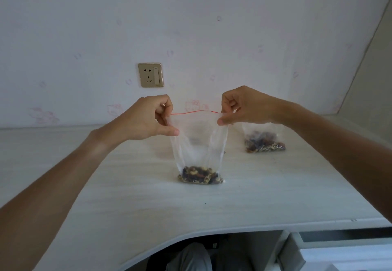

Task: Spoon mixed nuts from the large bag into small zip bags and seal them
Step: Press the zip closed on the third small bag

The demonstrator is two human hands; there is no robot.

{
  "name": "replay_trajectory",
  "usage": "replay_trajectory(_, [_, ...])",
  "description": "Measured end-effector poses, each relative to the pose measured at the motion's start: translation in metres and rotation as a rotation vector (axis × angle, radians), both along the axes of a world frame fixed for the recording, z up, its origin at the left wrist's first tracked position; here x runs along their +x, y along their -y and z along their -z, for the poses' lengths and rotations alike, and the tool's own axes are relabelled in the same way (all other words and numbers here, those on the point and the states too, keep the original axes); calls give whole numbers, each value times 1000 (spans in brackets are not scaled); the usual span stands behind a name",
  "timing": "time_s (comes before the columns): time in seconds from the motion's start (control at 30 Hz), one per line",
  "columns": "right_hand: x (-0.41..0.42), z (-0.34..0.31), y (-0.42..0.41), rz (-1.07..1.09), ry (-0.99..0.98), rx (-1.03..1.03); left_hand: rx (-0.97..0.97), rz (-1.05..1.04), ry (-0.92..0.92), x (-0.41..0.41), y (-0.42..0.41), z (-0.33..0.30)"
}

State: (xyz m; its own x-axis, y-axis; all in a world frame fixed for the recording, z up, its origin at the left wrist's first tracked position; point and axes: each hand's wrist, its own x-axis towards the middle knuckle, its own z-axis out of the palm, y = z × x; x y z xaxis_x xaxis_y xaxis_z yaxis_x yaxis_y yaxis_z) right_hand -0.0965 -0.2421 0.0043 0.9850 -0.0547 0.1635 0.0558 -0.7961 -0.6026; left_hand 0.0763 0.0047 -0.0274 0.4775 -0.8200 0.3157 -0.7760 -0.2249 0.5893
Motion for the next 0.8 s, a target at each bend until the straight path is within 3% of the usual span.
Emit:
replay_trajectory(0.07, [0, 14, 3, 57, 82, 183, -52, -38, -54, 1, -2, 10])
replay_trajectory(0.17, [-3, 40, 7, 180, 208, 373, -177, -54, -274, 0, -7, 34])
replay_trajectory(0.27, [-7, 72, 6, 223, 183, 521, -146, -29, -440, -6, -8, 66])
replay_trajectory(0.43, [-7, 118, -10, 182, 90, 668, -109, 56, -596, -22, 4, 108])
replay_trajectory(0.67, [-6, 157, -44, 196, 32, 756, -277, -51, -741, -44, 22, 126])
replay_trajectory(0.8, [-15, 172, -46, 253, 144, 890, -367, -69, -757, -60, 36, 130])
